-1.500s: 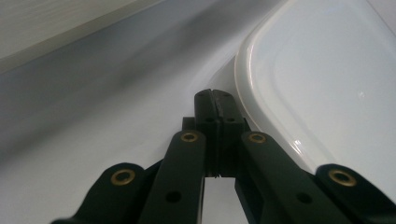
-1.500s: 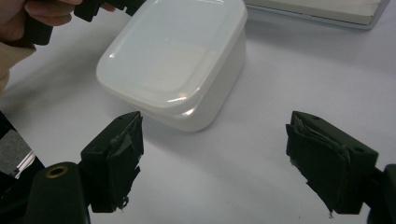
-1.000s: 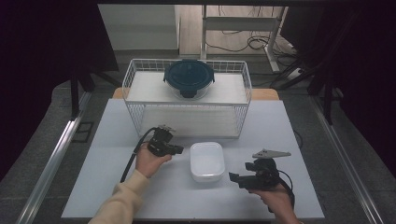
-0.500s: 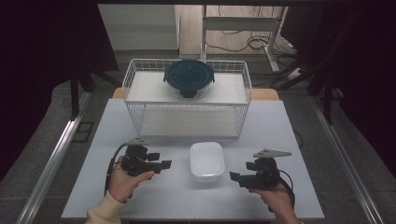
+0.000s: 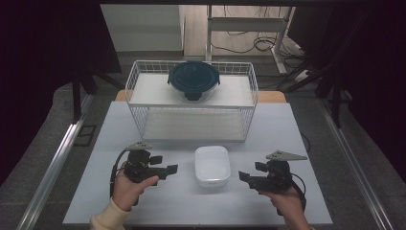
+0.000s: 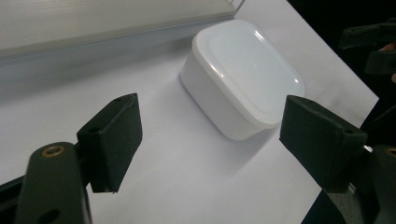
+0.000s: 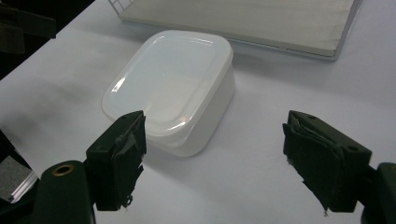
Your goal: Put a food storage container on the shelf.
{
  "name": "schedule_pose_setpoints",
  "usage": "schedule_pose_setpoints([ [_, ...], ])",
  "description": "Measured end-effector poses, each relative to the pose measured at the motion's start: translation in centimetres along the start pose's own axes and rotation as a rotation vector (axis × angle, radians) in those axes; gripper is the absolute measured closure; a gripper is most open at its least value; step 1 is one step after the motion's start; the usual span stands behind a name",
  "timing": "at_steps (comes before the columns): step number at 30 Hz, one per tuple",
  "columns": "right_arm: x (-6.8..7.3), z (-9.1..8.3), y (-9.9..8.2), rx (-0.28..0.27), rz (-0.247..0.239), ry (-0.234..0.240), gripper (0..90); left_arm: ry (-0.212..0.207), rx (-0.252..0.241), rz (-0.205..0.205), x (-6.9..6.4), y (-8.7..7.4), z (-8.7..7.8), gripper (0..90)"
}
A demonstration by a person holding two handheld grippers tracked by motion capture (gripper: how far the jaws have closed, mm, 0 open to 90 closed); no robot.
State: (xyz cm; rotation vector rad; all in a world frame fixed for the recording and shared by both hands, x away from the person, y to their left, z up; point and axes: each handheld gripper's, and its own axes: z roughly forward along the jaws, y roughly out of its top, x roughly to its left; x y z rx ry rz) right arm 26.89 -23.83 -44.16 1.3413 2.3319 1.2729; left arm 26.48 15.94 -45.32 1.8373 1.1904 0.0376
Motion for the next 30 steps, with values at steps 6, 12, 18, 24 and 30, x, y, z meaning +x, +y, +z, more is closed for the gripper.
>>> schedule_pose_setpoints([
  [6, -0.2, -0.1, 0.0, -0.023, 0.011, -0.002, 24.8, -0.018, -0.001, -0.002, 0.0, 0.2, 0.6, 22.8],
  [12, 0.0, 0.0, 0.8, -0.052, 0.036, 0.042, 29.6, 0.007, -0.002, 0.004, -0.2, 0.9, 1.5, 24.9],
  [18, 0.0, 1.0, 2.1, -0.033, 0.018, 0.053, 31.4, -0.043, -0.008, -0.037, 0.2, 1.9, 2.7, 29.6],
  [24, -0.8, 3.4, 3.1, 0.028, 0.069, 0.087, 31.8, -0.097, 0.028, -0.096, 0.7, 2.5, 5.0, 29.9],
  [30, -1.6, 5.6, 3.0, 0.064, 0.117, 0.106, 35.0, -0.17, 0.053, -0.204, 1.5, 2.1, 7.1, 32.9],
])
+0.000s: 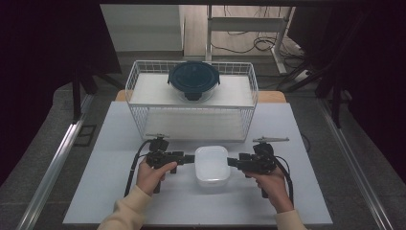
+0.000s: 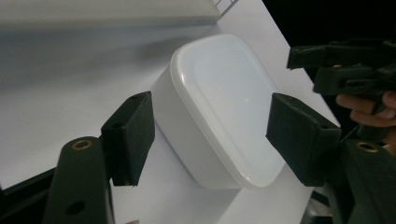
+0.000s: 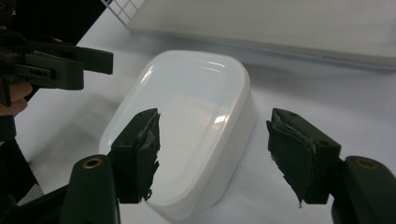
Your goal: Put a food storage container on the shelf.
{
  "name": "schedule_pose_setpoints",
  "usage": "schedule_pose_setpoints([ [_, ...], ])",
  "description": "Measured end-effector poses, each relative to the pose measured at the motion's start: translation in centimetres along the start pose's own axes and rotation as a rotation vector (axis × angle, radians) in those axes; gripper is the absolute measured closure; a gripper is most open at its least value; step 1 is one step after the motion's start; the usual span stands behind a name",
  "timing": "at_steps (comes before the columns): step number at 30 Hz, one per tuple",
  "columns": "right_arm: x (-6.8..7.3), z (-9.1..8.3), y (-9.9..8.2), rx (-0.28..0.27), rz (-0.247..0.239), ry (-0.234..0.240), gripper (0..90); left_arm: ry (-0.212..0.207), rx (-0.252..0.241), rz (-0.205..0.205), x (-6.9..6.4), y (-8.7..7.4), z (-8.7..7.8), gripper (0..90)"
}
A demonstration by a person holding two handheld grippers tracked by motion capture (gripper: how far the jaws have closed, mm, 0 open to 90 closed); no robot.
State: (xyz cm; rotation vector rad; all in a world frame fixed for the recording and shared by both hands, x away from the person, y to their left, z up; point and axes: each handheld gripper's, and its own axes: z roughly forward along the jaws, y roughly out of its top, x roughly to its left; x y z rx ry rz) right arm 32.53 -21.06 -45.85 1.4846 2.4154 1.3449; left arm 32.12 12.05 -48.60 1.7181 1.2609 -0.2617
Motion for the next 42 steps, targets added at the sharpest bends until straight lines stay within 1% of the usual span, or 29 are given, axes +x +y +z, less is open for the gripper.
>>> schedule_pose_setpoints([
  [1, -0.2, 0.3, 0.0, 0.008, 0.01, 0.004, 35.7, -0.003, 0.006, -0.002, 0.2, 0.0, 0.2, 34.1],
  [4, -0.5, 1.1, 0.0, 0.03, 0.033, 0.011, 37.1, -0.022, 0.014, -0.027, 0.7, 0.0, 0.4, 35.9],
  [6, -0.7, 1.6, -0.1, 0.042, 0.049, 0.023, 38.4, -0.02, 0.009, -0.027, 0.7, -0.1, 0.6, 37.5],
  [7, -0.9, 1.8, -0.2, 0.042, 0.06, 0.037, 39.4, -0.027, 0.009, -0.03, 0.7, -0.1, 0.7, 38.4],
  [8, -1.0, 1.9, -0.2, 0.046, 0.069, 0.042, 39.9, -0.04, 0.005, -0.037, 0.6, -0.1, 0.8, 39.1],
  [9, -1.1, 2.1, -0.4, 0.048, 0.078, 0.043, 40.7, -0.041, 0.006, -0.038, 0.6, -0.1, 0.9, 40.1],
  [10, -1.2, 2.2, -0.4, 0.051, 0.08, 0.041, 41.4, -0.042, 0.007, -0.038, 0.5, -0.2, 1.1, 40.6],
  [11, -1.3, 2.3, -0.5, 0.051, 0.09, 0.047, 42.2, -0.047, 0.016, -0.035, 0.5, -0.2, 1.2, 41.3],
  [13, -1.5, 2.4, -0.6, 0.048, 0.097, 0.059, 43.4, -0.058, 0.032, -0.043, 0.4, -0.4, 1.6, 42.1],
  [15, -1.6, 2.4, -0.6, 0.047, 0.106, 0.07, 44.7, -0.068, 0.04, -0.041, 0.5, -0.5, 1.9, 43.9],
  [16, -1.7, 2.4, -0.6, 0.047, 0.11, 0.072, 45.1, -0.078, 0.038, -0.05, 0.6, -0.6, 2.0, 45.1],
  [18, -1.8, 2.4, -0.7, 0.05, 0.117, 0.078, 45.8, -0.094, 0.051, -0.073, 1.0, -0.8, 2.2, 46.5],
  [20, -1.8, 2.5, -0.7, 0.057, 0.132, 0.09, 47.1, -0.096, 0.055, -0.079, 1.2, -1.0, 2.3, 49.3],
  [22, -1.9, 2.6, -0.7, 0.066, 0.135, 0.102, 48.7, -0.113, 0.064, -0.08, 1.4, -1.1, 2.5, 52.6],
  [24, -1.9, 2.7, -0.8, 0.072, 0.137, 0.112, 52.3, -0.133, 0.072, -0.087, 1.5, -1.1, 2.5, 57.9],
  [26, -2.0, 2.9, -0.9, 0.083, 0.146, 0.135, 57.2, -0.125, 0.075, -0.09, 1.5, -1.3, 2.6, 60.4],
  [27, -2.0, 3.0, -0.9, 0.086, 0.154, 0.143, 58.0, -0.125, 0.068, -0.097, 1.5, -1.4, 2.7, 61.6],
  [28, -2.0, 2.9, -0.9, 0.084, 0.159, 0.141, 59.4, -0.129, 0.064, -0.121, 1.5, -1.4, 2.7, 62.4],
  [31, -2.0, 2.7, -0.9, 0.089, 0.178, 0.134, 63.1, -0.159, 0.054, -0.161, 1.8, -1.6, 2.7, 65.4],
  [33, -2.0, 2.5, -0.9, 0.09, 0.191, 0.134, 65.0, -0.159, 0.048, -0.169, 1.7, -1.7, 2.6, 67.1],
  [35, -2.0, 2.2, -1.0, 0.09, 0.2, 0.144, 67.1, -0.158, 0.046, -0.153, 1.5, -1.7, 2.2, 70.2],
  [37, -1.8, 1.9, -1.0, 0.086, 0.199, 0.145, 69.5, -0.164, 0.04, -0.149, 1.3, -1.7, 1.9, 72.7],
  [42, -1.4, 1.5, -1.1, 0.076, 0.182, 0.138, 71.8, -0.162, 0.032, -0.129, 0.9, -2.0, 1.5, 75.0],
])
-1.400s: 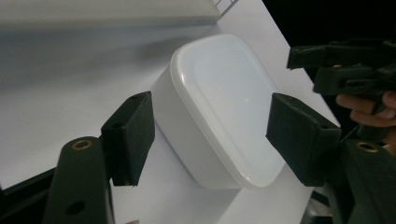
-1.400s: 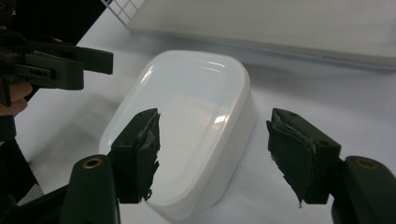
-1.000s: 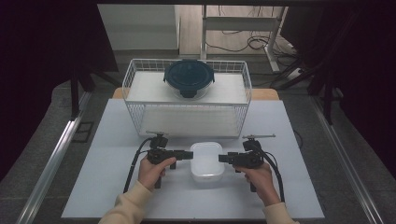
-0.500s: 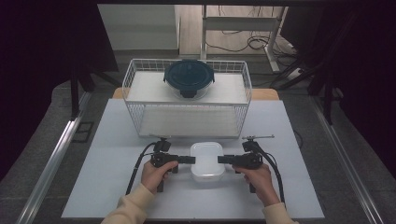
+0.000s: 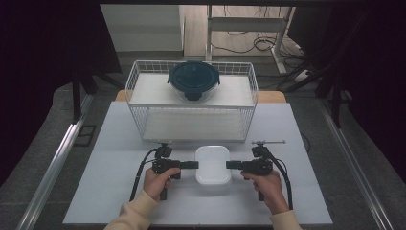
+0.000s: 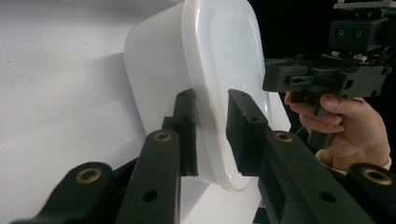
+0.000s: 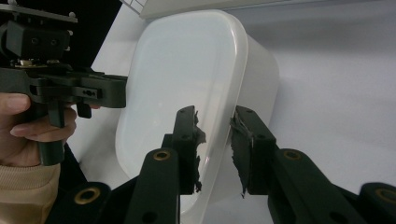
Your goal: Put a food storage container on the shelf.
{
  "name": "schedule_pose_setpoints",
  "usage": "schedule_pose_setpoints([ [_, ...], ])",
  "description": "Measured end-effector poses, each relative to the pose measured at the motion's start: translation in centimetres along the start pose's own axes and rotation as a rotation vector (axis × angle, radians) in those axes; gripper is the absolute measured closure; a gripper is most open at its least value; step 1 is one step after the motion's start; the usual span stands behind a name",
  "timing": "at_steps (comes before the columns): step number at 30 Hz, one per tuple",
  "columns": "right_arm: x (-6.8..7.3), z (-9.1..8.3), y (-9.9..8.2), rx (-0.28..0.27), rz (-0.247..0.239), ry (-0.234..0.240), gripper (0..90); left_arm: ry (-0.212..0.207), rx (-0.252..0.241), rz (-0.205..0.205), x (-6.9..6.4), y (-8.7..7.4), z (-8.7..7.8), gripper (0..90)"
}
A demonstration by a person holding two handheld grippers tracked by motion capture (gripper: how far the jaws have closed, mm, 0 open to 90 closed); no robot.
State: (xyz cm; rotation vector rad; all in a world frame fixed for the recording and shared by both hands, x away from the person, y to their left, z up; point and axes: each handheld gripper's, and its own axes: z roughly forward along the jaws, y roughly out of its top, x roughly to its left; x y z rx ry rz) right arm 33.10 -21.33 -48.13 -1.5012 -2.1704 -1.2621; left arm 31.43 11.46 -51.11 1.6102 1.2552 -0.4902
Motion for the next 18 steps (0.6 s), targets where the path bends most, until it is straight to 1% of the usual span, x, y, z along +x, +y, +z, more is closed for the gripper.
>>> schedule_pose_setpoints([
  [2, 0.2, -0.2, -0.1, -0.005, -0.008, -0.001, 73.5, -0.004, -0.008, 0.006, -0.2, -0.1, -0.2, 77.2],
  [3, 0.3, -0.3, -0.1, -0.01, -0.012, -0.002, 74.3, -0.007, -0.014, 0.002, -0.3, -0.1, -0.2, 78.2],
  [4, 0.3, -0.4, -0.1, -0.013, -0.015, -0.002, 75.2, -0.01, -0.012, 0.016, -0.4, -0.1, -0.4, 79.3],
  [5, 0.4, -0.6, -0.2, -0.02, -0.02, -0.003, 76.4, -0.013, -0.015, 0.018, -0.5, -0.1, -0.5, 80.6],
  [6, 0.5, -0.7, -0.2, -0.026, -0.027, -0.006, 77.1, -0.008, -0.014, 0.033, -0.6, -0.1, -0.5, 81.0],
  [9, 0.7, -0.7, -0.3, -0.038, -0.039, -0.015, 77.4, 0.002, -0.022, 0.045, -0.7, -0.2, -0.6, 81.0],
  [11, 0.8, -0.7, -0.4, -0.04, -0.051, -0.018, 77.6, 0.006, -0.019, 0.053, -0.7, -0.2, -0.7, 80.9],
  [12, 0.9, -0.7, -0.4, -0.04, -0.05, -0.017, 77.7, 0.008, -0.02, 0.054, -0.8, -0.2, -0.7, 80.9],
  [15, 1.1, -0.9, -0.3, -0.044, -0.056, -0.007, 78.1, 0.006, -0.03, 0.065, -1.0, -0.2, -0.9, 80.7],
  [18, 1.4, -1.3, -0.2, -0.053, -0.077, 0.002, 78.4, 0.0, -0.04, 0.074, -1.2, -0.2, -1.2, 80.6],
])
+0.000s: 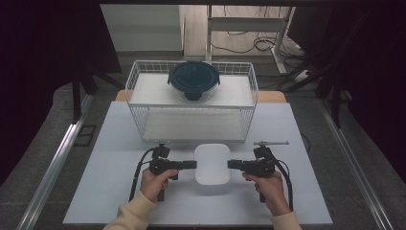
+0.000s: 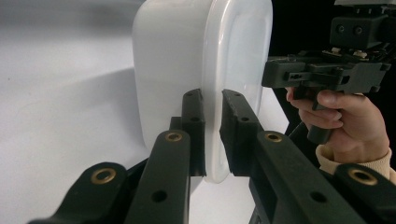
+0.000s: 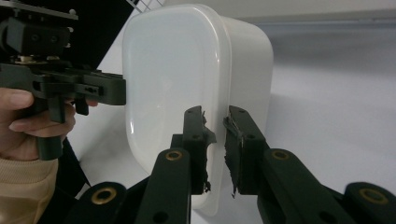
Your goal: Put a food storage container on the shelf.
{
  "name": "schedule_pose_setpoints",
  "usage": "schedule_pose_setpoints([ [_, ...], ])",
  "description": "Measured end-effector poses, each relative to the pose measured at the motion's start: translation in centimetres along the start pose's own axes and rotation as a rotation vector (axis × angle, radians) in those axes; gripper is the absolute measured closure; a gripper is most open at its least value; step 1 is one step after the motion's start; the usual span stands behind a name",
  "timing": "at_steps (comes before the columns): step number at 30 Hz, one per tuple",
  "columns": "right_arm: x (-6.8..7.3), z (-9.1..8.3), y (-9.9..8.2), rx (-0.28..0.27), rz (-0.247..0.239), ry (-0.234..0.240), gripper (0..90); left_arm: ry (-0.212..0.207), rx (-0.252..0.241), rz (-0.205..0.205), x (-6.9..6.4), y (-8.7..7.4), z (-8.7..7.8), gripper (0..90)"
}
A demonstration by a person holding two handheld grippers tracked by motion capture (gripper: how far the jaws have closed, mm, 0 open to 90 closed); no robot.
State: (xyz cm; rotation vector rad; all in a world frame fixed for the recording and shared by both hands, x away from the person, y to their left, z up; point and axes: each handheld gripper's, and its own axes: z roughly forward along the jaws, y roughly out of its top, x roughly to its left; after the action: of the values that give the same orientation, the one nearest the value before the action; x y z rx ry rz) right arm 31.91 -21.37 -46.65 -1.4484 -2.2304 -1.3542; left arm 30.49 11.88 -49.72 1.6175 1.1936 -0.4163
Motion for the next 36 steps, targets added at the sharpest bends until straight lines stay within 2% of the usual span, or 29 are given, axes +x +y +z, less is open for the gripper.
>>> schedule_pose_setpoints([
  [5, 0.9, -0.6, 0.2, -0.02, -0.022, 0.02, 79.4, 0.02, -0.017, 0.047, -1.0, 0.3, -0.8, 80.1],
  [8, 1.5, -1.1, 0.4, -0.044, -0.045, 0.029, 79.7, 0.018, -0.033, 0.083, -1.8, 0.5, -1.5, 80.0],
  [16, 3.3, -2.4, 0.9, -0.087, -0.102, 0.046, 80.1, 0.028, -0.066, 0.139, -3.5, 0.9, -2.9, 79.9],
  [22, 4.6, -3.2, 1.2, -0.111, -0.144, 0.057, 80.2, 0.015, -0.079, 0.157, -4.2, 1.0, -3.8, 79.6],
  [27, 5.6, -3.4, 1.6, -0.121, -0.173, 0.054, 80.2, 0.026, -0.086, 0.175, -4.6, 1.4, -4.6, 79.3],
  [33, 6.6, -3.6, 2.6, -0.125, -0.199, 0.06, 80.2, 0.014, -0.102, 0.174, -4.8, 2.2, -5.6, 79.1],
  [36, 7.4, -3.7, 3.5, -0.128, -0.215, 0.056, 80.3, 0.023, -0.116, 0.197, -5.6, 3.0, -6.5, 79.0],
])
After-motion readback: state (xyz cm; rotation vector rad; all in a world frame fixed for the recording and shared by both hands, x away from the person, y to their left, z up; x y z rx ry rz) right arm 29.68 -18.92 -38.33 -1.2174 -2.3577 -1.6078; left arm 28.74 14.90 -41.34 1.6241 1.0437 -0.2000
